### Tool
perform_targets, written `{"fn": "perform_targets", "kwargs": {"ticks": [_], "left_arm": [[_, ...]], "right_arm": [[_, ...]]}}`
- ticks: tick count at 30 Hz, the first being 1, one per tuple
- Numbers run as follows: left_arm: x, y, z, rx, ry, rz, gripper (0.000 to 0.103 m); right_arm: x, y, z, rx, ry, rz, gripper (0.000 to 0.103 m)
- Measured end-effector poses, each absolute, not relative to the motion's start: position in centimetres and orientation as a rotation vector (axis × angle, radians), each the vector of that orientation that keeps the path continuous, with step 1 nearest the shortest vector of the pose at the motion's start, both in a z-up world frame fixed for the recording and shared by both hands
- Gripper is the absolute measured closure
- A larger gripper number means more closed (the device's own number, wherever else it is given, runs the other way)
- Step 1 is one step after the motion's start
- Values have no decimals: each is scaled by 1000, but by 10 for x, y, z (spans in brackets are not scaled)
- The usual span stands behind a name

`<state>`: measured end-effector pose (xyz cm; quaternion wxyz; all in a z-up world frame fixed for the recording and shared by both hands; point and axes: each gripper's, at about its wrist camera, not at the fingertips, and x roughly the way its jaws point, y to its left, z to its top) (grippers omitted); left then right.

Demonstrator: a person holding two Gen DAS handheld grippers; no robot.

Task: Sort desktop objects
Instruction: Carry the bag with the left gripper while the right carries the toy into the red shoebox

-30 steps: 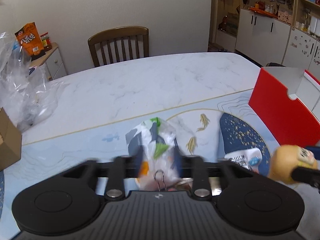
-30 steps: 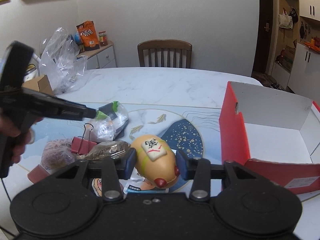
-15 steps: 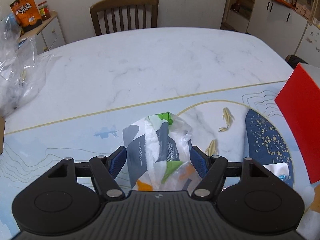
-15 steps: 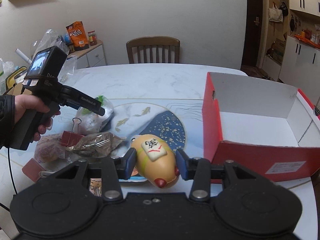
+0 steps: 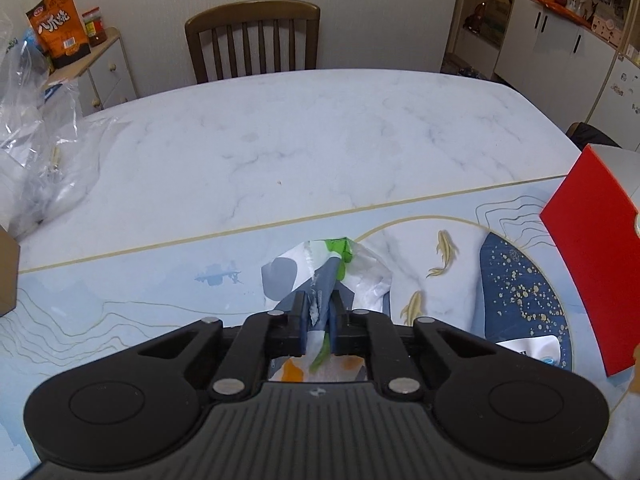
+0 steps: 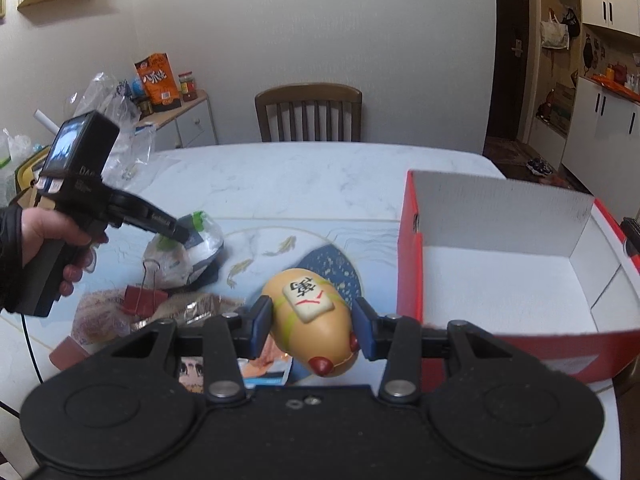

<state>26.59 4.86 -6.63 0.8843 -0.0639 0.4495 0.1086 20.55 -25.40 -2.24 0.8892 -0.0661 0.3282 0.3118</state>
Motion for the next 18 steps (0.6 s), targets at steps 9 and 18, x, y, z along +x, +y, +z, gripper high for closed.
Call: {"fn": "perform_targets", "kwargs": {"ticks": [9, 18], "left_arm": [[260, 37, -21, -143, 856, 206, 98], [274, -14, 19, -143, 790, 91, 98]], "right_arm": [[223, -269, 2, -126, 639, 651, 60], [245, -301, 16, -111, 609, 615, 60]]}}
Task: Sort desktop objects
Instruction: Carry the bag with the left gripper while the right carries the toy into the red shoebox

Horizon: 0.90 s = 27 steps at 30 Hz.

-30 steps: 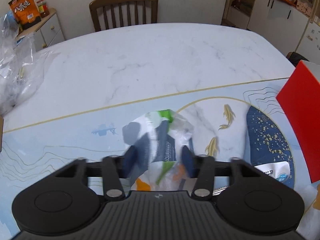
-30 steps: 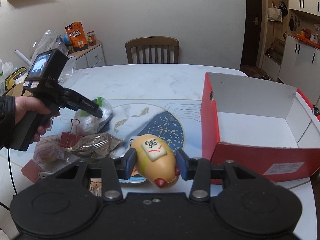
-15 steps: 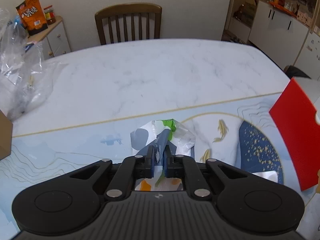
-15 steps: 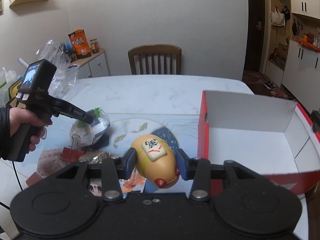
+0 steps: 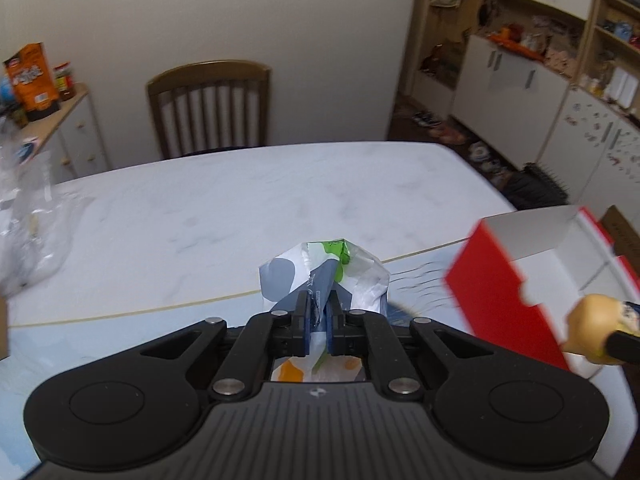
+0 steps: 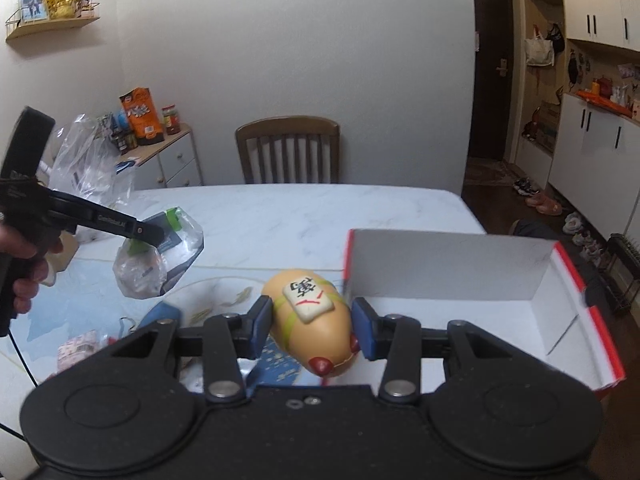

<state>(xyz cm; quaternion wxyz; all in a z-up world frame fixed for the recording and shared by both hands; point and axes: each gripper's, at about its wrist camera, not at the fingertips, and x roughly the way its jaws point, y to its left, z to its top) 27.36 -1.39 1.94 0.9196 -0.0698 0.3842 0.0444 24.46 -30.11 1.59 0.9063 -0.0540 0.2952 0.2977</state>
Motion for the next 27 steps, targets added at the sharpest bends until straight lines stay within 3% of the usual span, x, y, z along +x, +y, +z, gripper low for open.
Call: {"fn": "perform_targets", "kwargs": {"ticks": [14, 27], "left_arm": [[327, -133, 52, -41, 741, -178, 97], [368, -229, 26, 141, 776, -345, 97]], "right_arm": [[299, -352, 5, -161, 618, 478, 61], [351, -385, -31, -159, 764, 413, 61]]}}
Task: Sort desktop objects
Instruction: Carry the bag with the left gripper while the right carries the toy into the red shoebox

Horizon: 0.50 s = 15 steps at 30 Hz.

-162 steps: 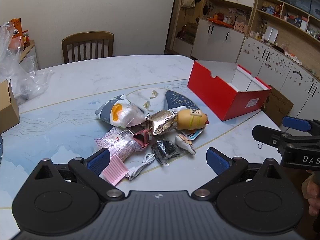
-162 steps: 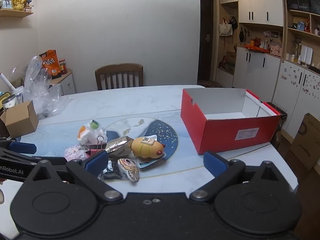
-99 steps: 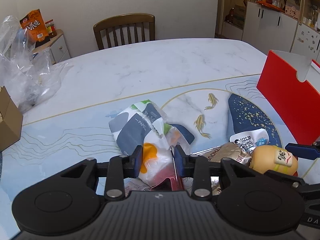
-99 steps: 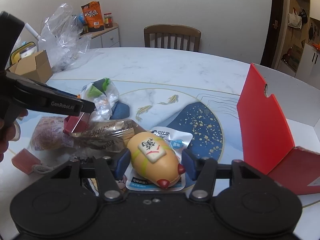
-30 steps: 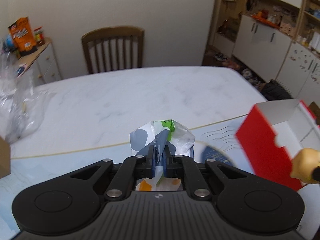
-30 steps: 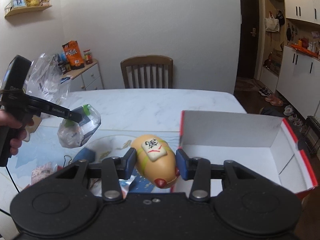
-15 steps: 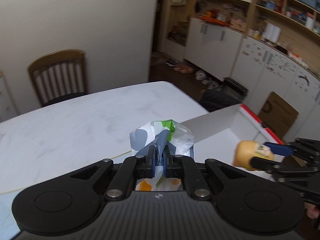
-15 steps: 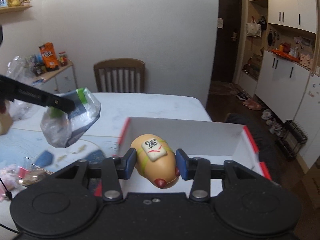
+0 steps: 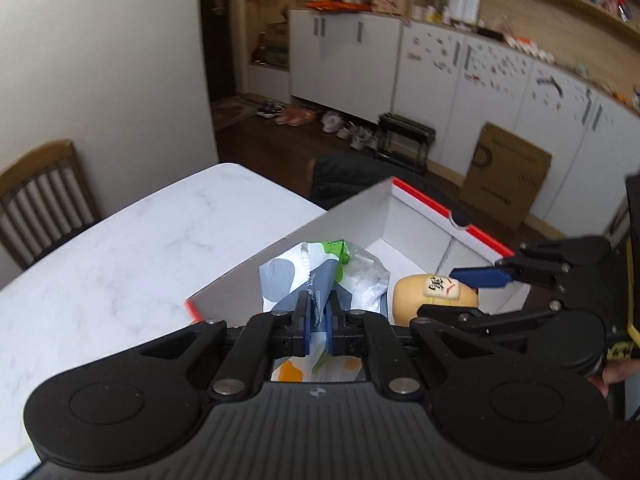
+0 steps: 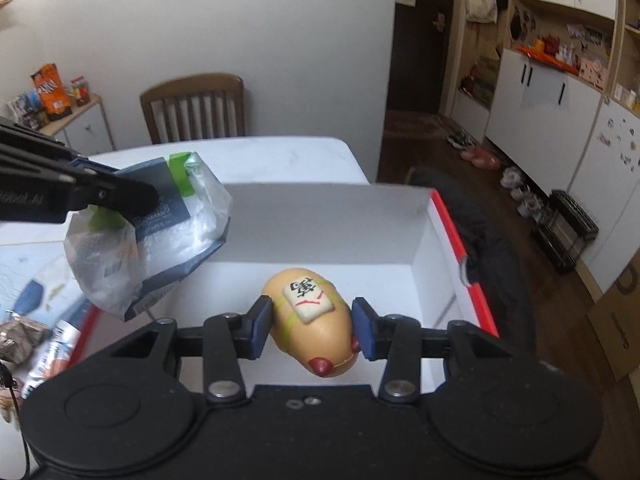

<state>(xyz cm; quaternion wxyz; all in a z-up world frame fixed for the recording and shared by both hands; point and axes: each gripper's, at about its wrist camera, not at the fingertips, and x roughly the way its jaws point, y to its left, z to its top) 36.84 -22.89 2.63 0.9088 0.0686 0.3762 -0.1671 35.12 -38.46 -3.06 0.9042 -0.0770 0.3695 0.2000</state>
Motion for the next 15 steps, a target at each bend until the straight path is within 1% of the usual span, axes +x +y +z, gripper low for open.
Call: {"fn": "perform_targets", "kwargs": {"ticks": [10, 15], "left_arm": [[397, -260, -27, 261, 904, -381, 97], [407, -266, -50, 287, 955, -373, 97]], "right_arm": [[391, -394, -65, -200, 957, 464, 60], [397, -390, -74, -238, 990, 487, 60]]}}
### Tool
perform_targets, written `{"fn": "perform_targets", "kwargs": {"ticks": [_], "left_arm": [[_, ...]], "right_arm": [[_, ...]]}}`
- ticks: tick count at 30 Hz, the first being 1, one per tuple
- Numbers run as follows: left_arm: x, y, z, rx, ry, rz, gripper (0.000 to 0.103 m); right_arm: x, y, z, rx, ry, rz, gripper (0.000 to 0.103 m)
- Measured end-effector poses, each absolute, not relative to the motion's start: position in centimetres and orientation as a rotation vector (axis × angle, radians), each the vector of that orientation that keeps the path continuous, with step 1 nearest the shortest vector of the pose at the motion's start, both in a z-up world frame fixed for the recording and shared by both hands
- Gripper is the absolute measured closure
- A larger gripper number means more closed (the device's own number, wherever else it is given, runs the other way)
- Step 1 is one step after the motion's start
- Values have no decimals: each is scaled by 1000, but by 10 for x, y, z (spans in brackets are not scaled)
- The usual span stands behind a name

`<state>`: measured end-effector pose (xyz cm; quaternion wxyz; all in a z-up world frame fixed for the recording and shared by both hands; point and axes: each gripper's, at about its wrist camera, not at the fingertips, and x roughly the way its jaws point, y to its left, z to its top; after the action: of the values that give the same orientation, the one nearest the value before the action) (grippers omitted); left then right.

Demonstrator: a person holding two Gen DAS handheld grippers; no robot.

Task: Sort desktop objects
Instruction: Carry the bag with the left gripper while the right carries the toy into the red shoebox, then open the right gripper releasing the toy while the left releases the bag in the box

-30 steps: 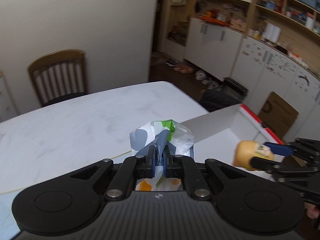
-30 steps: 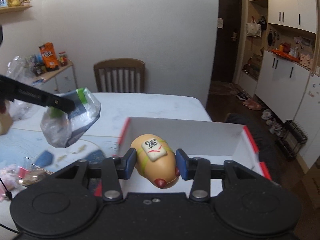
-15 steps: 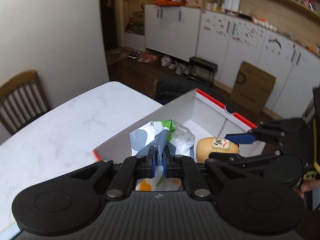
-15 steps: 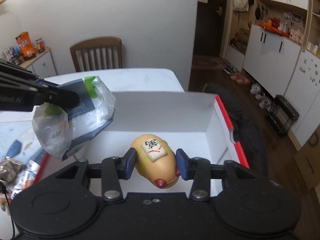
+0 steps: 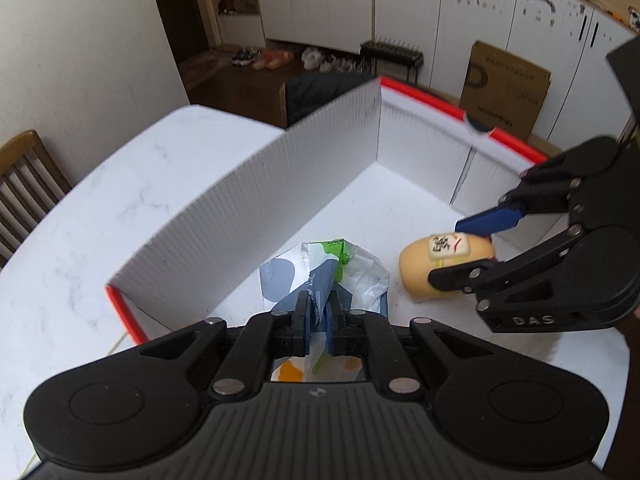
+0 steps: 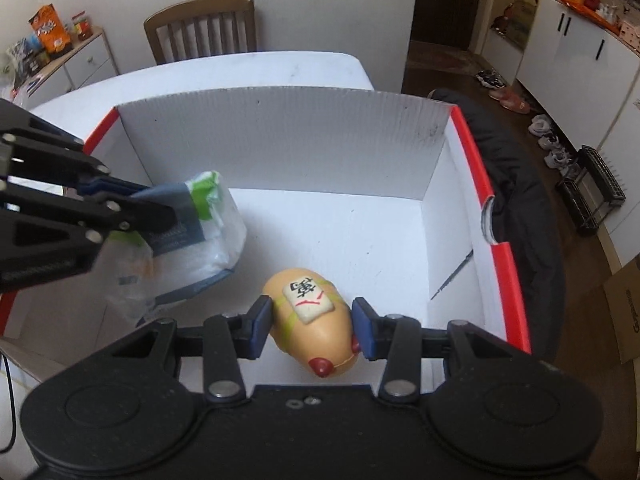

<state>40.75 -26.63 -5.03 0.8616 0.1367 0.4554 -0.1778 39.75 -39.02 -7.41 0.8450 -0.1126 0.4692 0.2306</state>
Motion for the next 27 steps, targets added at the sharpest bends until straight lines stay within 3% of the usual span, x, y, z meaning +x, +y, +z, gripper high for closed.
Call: {"fn": "perform_targets", "kwargs": {"ticks": [14, 21, 24, 27], "left_arm": [[419, -268, -75, 265, 1077, -383, 97], [417, -269, -74, 275, 1081, -386, 95], [412, -268, -70, 282, 1067, -374, 94], [408, -267, -65, 269, 1050, -380, 90]], "right_arm": [[401, -386, -77, -297, 1019, 524, 58], [398, -387, -79, -304, 1021, 527, 47], [398, -387, -76, -303, 1010, 532, 37], [395, -387, -70, -302, 992, 540, 36]]}}
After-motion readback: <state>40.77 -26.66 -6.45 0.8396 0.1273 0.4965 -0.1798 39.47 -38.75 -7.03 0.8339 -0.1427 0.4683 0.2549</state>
